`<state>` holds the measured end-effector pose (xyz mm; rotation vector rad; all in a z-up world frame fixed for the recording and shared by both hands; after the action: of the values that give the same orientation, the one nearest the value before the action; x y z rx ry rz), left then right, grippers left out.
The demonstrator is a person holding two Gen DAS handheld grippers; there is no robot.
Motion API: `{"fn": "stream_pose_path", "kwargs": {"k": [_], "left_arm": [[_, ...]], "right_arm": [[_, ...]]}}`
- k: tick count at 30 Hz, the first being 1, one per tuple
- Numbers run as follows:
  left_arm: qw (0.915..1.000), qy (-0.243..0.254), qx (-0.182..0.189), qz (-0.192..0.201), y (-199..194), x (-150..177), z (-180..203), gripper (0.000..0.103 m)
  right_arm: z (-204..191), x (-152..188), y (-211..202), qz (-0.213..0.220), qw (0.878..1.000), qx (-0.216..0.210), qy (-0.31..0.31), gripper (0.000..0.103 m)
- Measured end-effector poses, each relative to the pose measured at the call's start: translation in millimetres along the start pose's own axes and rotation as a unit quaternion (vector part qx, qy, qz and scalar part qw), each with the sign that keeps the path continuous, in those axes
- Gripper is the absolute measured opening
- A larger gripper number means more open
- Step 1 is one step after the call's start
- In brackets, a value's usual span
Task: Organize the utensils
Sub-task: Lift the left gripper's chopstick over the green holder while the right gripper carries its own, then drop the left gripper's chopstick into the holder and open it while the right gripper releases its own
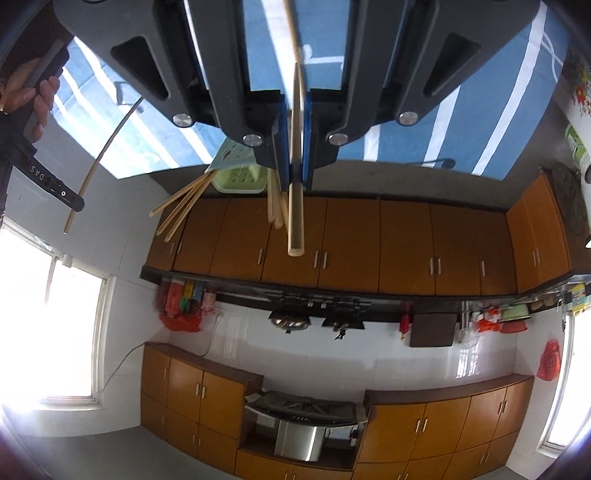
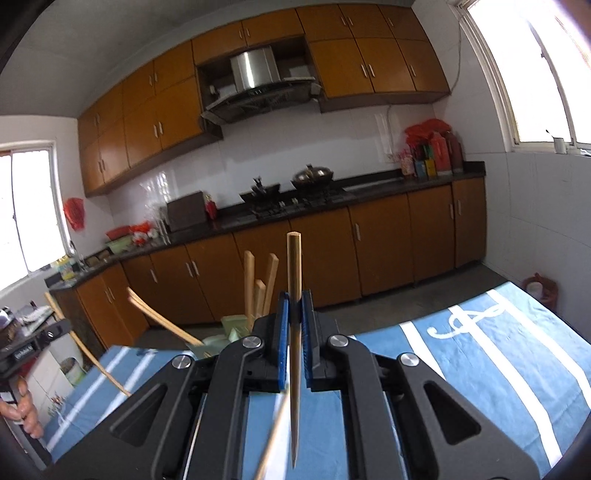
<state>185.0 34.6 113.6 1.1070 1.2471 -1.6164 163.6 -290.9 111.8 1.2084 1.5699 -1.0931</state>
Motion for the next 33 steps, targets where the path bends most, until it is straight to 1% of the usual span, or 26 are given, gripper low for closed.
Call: {"fn": "stream_pose_path", "kwargs": {"k": [1,6,10,13,17,21,26,31,33], "left_arm": [[1.0000,0.001,0.004,0.007,1,-8,5,0.007],[0.9989,0.001,0.013,0.045,8,-47,28,0.007],[0.9962,-0.014,0.008,0.086,23,-78,40,0.007],[0.9944,-0.021,-0.004,0.104,41,-89,43,0.007],[0.9938,-0.028,-0.011,0.107,70,-88,41,0.007],[0.9949,-0.026,-0.012,0.097,97,-72,41,0.007],[0.9967,-0.029,-0.012,0.074,118,-55,36,0.007],[0.9979,-0.041,-0.011,0.048,133,-43,31,0.007],[0.9983,-0.042,-0.009,0.039,136,-41,31,0.008]], "right_arm": [[-7,-9,-1,0.011,1.000,-0.010,-0.001,0.007],[-35,-42,3,0.062,0.997,-0.037,-0.005,0.007],[-54,-64,18,0.113,0.993,-0.040,-0.009,0.007],[-61,-69,38,0.133,0.991,-0.034,-0.006,0.007],[-68,-61,69,0.147,0.989,-0.014,-0.019,0.007],[-72,-46,97,0.134,0.991,-0.005,-0.026,0.007],[-64,-18,124,0.090,0.996,0.006,-0.019,0.007],[-58,-6,131,0.055,0.998,0.011,-0.011,0.008],[-57,-4,130,0.050,0.999,0.013,-0.012,0.008]]}}
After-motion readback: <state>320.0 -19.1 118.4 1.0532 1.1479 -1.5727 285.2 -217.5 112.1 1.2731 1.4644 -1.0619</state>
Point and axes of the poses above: each gripper's, at about its wrist camera, not at the fingertips, and y roughly the way its jaws point, z to its right, x to its underside, the point moved 3 cm from there along y, roughly the way its jaws point, and after that the axes turned 5 degrees about z, right-handed, at the moved point
